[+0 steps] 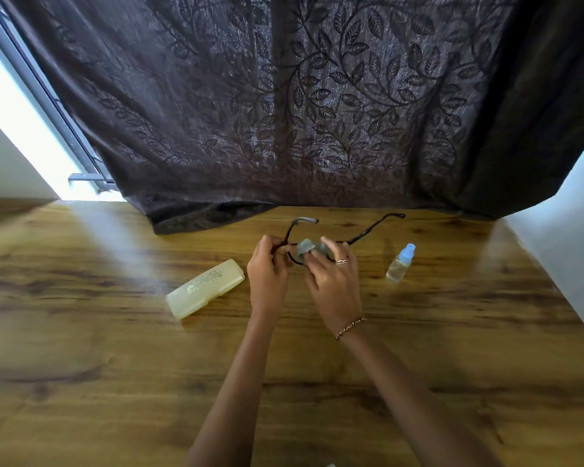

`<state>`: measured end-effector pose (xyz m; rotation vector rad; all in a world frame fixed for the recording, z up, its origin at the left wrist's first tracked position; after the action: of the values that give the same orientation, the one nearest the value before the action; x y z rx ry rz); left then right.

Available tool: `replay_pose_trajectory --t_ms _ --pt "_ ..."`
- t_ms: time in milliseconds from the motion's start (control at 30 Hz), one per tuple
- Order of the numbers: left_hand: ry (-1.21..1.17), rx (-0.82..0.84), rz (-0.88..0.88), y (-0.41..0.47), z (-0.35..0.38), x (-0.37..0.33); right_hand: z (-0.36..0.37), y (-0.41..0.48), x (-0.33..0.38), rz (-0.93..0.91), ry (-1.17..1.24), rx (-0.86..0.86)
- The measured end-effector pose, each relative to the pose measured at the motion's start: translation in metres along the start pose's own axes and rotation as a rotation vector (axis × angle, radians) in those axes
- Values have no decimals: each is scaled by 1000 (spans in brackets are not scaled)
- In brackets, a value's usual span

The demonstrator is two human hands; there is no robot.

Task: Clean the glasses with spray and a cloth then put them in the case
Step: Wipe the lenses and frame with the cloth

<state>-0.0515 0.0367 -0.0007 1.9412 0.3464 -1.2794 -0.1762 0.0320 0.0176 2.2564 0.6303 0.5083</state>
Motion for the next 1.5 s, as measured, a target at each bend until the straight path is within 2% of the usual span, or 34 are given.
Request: replay_pose_trajectory --t_ms 100,200,300,367,467,567,667,733,833,933,1033,1100,1200,1333,1400,1500 --pt "17 -6 -12 -1 1 0 -4 0 2 77 56 -57" --pt "4 -9 13 1 1 -3 -4 0 7 58 164 -59" --pt "-12 -12 25 3 -1 -6 -4 4 3 9 58 3" --pt "3 -21 26 3 -2 -5 -6 3 2 41 5 -26" --pt "12 -20 38 4 -2 -4 -6 2 8 55 87 -100" --pt "14 -22 54 3 -1 -4 -5 3 9 64 150 -95" --pt "-25 -23 18 4 -1 -3 -5 6 6 39 32 -34" --pt "-26 -25 -2 4 0 -2 -6 4 7 37 -15 -65" --pt "-27 -32 13 3 0 -5 -5 1 11 51 53 -119" --pt "-36 -31 24 3 0 -6 -2 1 12 24 112 -68" --pt "-39 -46 6 6 -2 -3 -2 1 10 1 -11 -29" --pt "-37 -56 -14 5 -1 -1 -3 1 11 40 -38 -76" --pt "-33 -57 -36 5 0 0 -2 3 15 41 63 -83" --pt "-27 -46 -15 4 -1 -2 -1 7 14 32 15 67" --pt "3 -45 -19 5 -1 0 -4 8 10 50 26 55" --pt "45 -27 -28 6 -1 5 -8 5 3 87 194 -22"
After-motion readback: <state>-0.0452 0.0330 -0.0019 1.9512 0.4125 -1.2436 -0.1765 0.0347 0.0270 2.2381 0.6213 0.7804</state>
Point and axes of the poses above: each hand's wrist, its own y-axis towards the middle knuckle, its own z-axis out of the palm, x = y × z, the point moved 2 cm from there along y, towards the middle knuckle, and after that the axes turned 10 degrees about -x, right-handed, at the moved point
